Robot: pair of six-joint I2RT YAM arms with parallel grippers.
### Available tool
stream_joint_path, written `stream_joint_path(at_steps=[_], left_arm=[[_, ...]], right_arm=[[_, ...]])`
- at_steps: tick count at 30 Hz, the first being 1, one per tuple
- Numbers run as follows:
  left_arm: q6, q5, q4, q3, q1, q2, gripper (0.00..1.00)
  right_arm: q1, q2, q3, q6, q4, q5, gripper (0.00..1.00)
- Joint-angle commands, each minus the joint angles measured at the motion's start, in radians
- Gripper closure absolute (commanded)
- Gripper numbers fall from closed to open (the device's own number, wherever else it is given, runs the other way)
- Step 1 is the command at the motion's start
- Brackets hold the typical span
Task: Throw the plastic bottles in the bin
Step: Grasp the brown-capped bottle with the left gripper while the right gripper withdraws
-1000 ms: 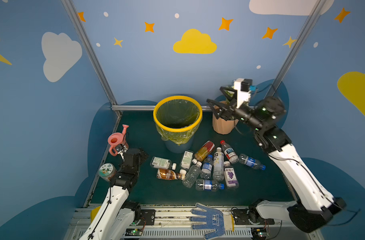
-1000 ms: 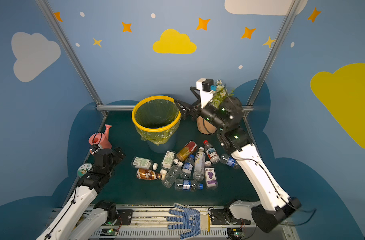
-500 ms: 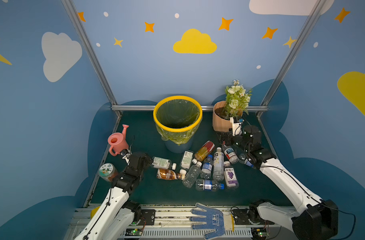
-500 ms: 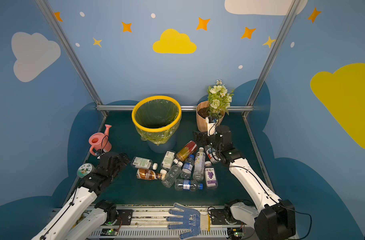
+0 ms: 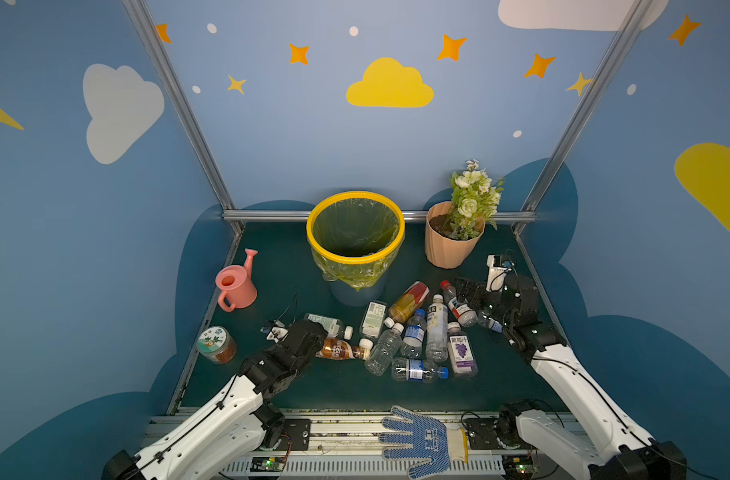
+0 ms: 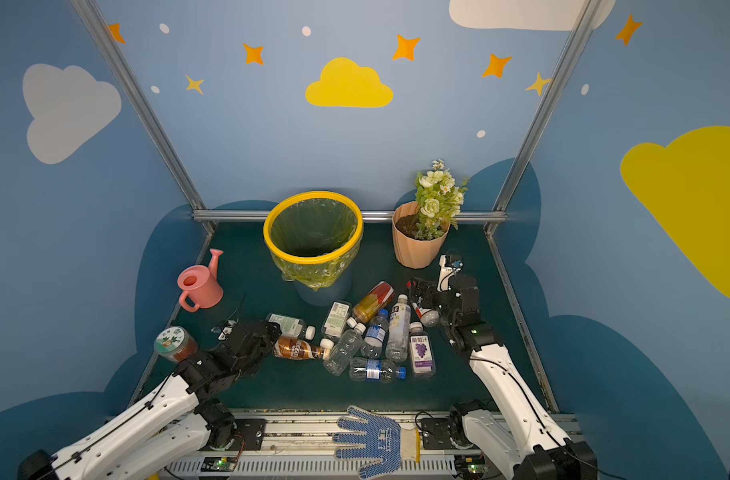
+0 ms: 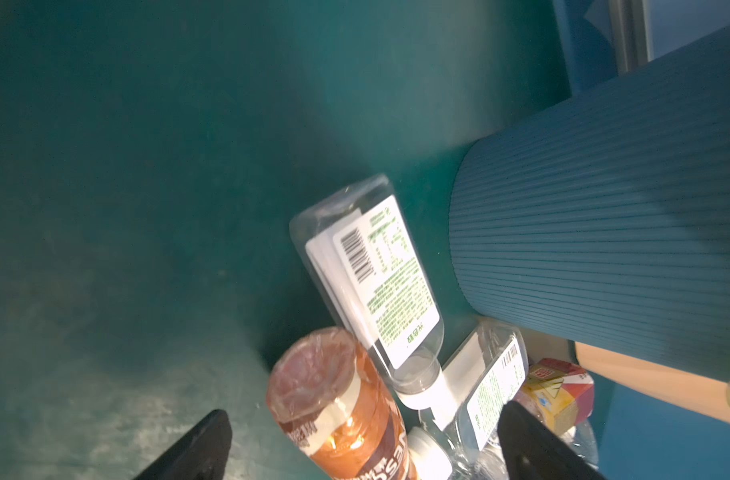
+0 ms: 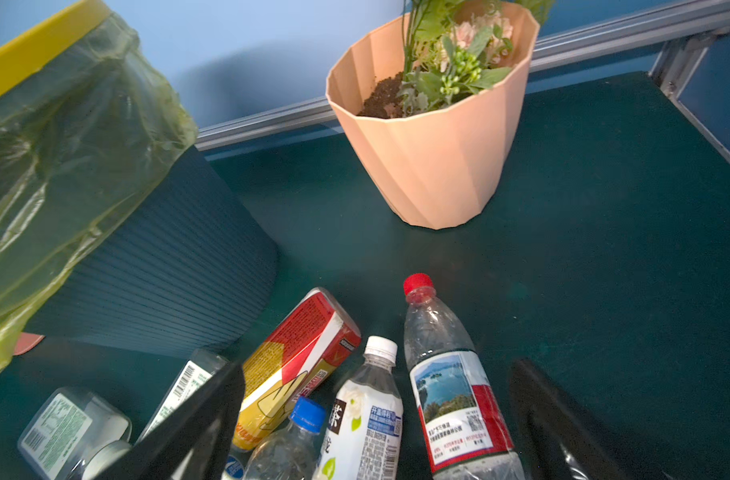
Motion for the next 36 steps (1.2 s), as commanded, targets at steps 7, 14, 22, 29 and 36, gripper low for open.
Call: stream_joint_path(at_steps=[7, 14, 22, 29, 36], left_arm=[[-0.226, 0.019, 0.103, 0.008, -0.112, 0.226, 0.01], [-0.238, 0.023, 0.205, -0.012, -0.118, 0.352, 0.02], [-0.246, 0.031, 0.233, -0.016, -0.119, 0.44, 0.13], [-0.26, 0.043, 0.224, -0.016, -0.119, 0.504, 0.2], [-0.257, 0.049, 0.23, -0.021, -0.117, 0.53, 0.29]], right_arm=[[-0.039, 0.005, -0.036, 0.036, 0.0, -0.014, 0.03], [-0.056, -0.014, -0.052, 0.039, -0.011, -0.02, 0.03], [-0.077, -0.022, -0.061, 0.051, -0.017, -0.035, 0.03], [-0.091, -0.033, -0.068, 0.064, -0.019, -0.047, 0.03], [-0.103, -0.044, -0.073, 0.069, -0.027, -0.047, 0.03]])
